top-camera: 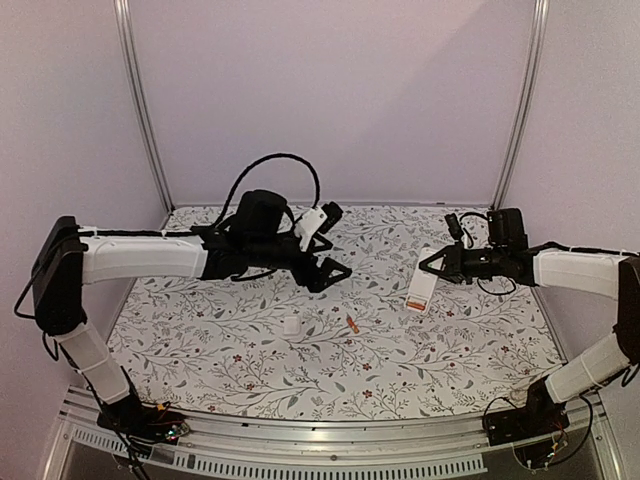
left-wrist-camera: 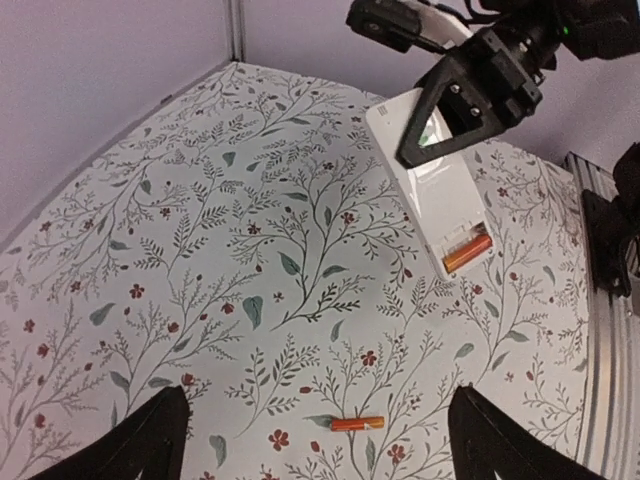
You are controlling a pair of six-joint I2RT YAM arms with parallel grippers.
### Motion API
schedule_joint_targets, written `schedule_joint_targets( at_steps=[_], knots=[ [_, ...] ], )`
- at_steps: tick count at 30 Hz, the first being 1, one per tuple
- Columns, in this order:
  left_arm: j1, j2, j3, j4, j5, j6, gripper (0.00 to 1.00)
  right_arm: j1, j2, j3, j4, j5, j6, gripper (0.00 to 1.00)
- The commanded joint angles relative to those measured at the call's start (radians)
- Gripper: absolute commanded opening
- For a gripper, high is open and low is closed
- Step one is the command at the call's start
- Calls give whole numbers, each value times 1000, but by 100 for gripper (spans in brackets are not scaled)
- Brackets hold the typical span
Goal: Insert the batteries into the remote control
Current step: Pick up the battery from the center of the board.
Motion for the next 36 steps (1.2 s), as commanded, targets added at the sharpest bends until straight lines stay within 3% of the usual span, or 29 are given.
schedule_joint_targets(
  at_steps=[1, 6, 11, 19, 36],
  knots=[
    [28, 99, 108, -279, 284, 572, 91, -5, 46, 38, 25, 18, 5, 0],
    [34, 327, 404, -687, 305, 818, 80, -5, 47, 45, 23, 27, 6, 0],
    [22, 448, 534, -837, 278, 951, 75, -8, 46, 40, 22, 25, 5, 0],
    [-5, 563, 597, -884, 176, 1030, 66, -10, 57, 39, 24, 13, 2, 0],
    [-37, 615, 593, -796, 140, 1085, 58, -20, 56, 35, 24, 4, 2, 0]
  ],
)
